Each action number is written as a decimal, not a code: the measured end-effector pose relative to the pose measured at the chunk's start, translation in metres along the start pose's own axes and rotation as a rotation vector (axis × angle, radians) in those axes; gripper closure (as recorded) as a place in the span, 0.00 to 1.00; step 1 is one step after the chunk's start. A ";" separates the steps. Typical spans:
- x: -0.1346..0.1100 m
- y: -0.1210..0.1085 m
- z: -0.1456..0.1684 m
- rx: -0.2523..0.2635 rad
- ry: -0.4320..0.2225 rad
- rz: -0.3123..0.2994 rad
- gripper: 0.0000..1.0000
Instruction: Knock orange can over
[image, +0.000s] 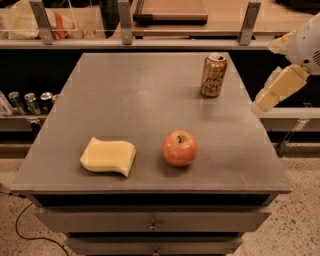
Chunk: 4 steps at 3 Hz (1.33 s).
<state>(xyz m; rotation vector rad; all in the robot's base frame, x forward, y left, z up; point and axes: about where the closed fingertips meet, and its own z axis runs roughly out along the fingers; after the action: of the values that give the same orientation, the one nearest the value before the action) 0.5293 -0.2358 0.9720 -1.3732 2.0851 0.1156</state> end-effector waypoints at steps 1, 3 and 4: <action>0.000 -0.002 0.001 0.013 -0.002 0.001 0.00; 0.012 -0.033 0.018 0.066 -0.133 0.068 0.00; 0.017 -0.048 0.030 0.081 -0.212 0.100 0.00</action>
Offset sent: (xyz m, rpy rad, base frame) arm 0.0335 -0.0286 -0.0058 0.1515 -0.0999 -0.0716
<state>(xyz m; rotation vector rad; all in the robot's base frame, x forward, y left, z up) 0.5792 -0.2589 0.9519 -1.1566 1.9584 0.2073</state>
